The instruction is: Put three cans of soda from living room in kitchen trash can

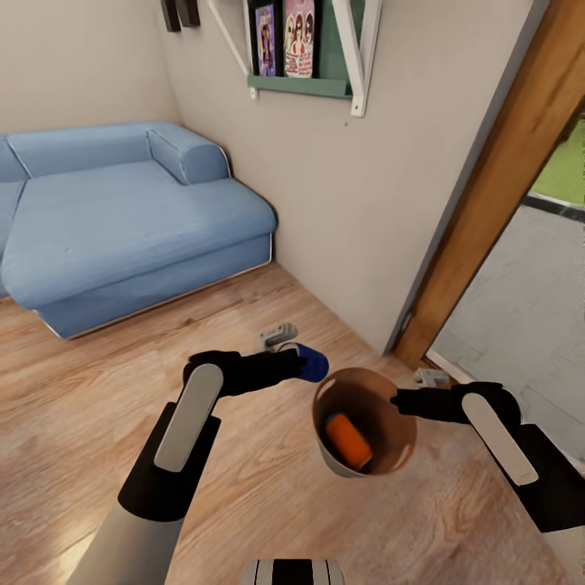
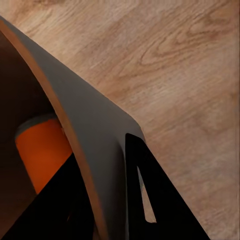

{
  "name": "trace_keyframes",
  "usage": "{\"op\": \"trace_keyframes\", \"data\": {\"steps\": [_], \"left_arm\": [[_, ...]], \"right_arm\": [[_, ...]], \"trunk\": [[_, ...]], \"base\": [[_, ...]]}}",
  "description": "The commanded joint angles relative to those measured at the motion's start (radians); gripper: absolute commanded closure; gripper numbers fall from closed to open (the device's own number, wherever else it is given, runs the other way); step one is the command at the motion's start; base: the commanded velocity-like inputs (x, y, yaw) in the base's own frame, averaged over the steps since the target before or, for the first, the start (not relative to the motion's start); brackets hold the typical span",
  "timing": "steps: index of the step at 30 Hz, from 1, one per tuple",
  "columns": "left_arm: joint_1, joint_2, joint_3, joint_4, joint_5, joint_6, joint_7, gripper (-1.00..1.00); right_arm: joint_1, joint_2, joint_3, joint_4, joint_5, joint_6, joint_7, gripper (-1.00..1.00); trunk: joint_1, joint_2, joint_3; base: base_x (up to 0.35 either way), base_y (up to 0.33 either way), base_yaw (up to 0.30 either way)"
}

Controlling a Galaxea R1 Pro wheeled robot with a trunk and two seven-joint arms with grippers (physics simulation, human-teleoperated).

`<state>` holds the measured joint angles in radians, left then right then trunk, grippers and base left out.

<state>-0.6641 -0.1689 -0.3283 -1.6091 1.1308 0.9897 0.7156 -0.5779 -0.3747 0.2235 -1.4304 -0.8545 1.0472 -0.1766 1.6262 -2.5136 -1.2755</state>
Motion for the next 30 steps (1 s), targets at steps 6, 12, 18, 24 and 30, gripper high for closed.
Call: {"op": "trace_keyframes", "data": {"steps": [6,12,18,24,30], "left_arm": [[-0.01,-0.001,-0.055,0.001,0.069,-0.012,-0.006,1.0],[-0.033,-0.001,-0.164,0.01,0.122,-0.043,-0.002,1.0],[-0.04,-0.001,-0.182,0.16,0.144,-0.041,0.004,1.0],[-0.053,0.0,-0.184,0.288,0.146,-0.036,-0.001,1.0],[-0.056,-0.001,-0.185,0.325,0.147,-0.034,-0.037,-1.0]], "right_arm": [[-0.001,0.028,0.002,0.026,-0.043,0.0,-0.006,1.0],[0.0,0.043,0.038,0.03,-0.043,0.0,-0.03,1.0],[0.0,0.046,0.052,0.022,-0.044,0.0,-0.033,1.0],[0.002,0.045,0.054,0.015,-0.044,0.0,-0.034,1.0],[0.003,0.045,0.054,0.015,-0.045,0.0,-0.034,1.0]], "trunk": [[-0.003,0.001,0.023],[-0.005,0.003,0.047],[-0.008,0.004,0.07],[-0.009,0.004,0.074],[-0.009,0.004,0.074]], "base": [[0.0,0.0,0.0],[0.0,0.0,0.0],[0.0,0.0,0.0],[0.0,0.0,0.0],[0.0,0.0,0.0]]}}
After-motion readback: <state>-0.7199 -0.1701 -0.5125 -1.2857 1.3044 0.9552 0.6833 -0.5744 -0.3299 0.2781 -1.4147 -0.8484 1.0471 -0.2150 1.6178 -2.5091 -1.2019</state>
